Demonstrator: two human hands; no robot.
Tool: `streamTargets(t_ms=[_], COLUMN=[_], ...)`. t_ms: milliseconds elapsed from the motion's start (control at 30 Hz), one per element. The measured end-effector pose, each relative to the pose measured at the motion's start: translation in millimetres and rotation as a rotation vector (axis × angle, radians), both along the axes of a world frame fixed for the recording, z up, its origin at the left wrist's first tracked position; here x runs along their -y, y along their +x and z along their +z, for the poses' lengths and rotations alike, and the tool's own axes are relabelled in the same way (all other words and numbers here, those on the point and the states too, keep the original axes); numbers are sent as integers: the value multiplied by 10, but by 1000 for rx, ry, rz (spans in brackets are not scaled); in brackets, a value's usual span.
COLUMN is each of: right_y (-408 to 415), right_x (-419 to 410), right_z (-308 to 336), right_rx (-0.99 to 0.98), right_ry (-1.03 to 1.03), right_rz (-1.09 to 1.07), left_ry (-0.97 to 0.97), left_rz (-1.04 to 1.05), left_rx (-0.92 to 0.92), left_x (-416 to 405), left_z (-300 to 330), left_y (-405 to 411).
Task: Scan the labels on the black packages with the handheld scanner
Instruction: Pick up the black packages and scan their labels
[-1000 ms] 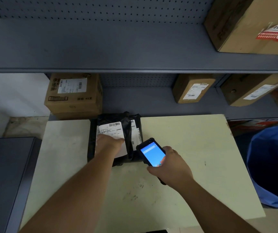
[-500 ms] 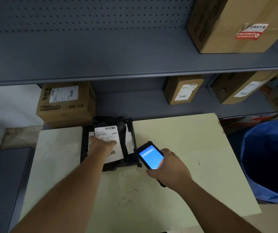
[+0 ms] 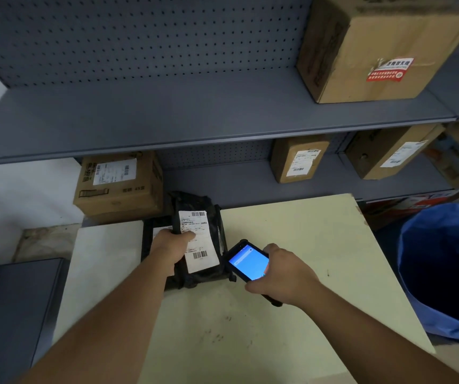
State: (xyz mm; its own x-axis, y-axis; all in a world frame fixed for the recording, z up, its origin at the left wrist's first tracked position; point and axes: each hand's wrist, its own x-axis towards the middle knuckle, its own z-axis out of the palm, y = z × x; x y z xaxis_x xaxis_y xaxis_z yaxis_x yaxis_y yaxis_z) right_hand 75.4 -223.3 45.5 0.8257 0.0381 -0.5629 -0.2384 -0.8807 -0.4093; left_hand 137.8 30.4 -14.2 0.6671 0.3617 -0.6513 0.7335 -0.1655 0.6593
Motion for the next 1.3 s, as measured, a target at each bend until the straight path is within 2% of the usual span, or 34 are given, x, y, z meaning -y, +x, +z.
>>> streamTargets(t_ms=[233,533,1300], right_y=[-43,-102,-210], right_x=[-50,-214,-372], right_z=[336,617,653], right_rx=[-16,-33,-19], right_ry=[14,34,38], right_rz=[45,63,78], left_ry=[-18,-76,-88], left_rz=[50,110,148], left_rx=[195,299,339], left_x=[-74,-159,-284], left_z=[271,488,516], left_y=[-58,-143,-228])
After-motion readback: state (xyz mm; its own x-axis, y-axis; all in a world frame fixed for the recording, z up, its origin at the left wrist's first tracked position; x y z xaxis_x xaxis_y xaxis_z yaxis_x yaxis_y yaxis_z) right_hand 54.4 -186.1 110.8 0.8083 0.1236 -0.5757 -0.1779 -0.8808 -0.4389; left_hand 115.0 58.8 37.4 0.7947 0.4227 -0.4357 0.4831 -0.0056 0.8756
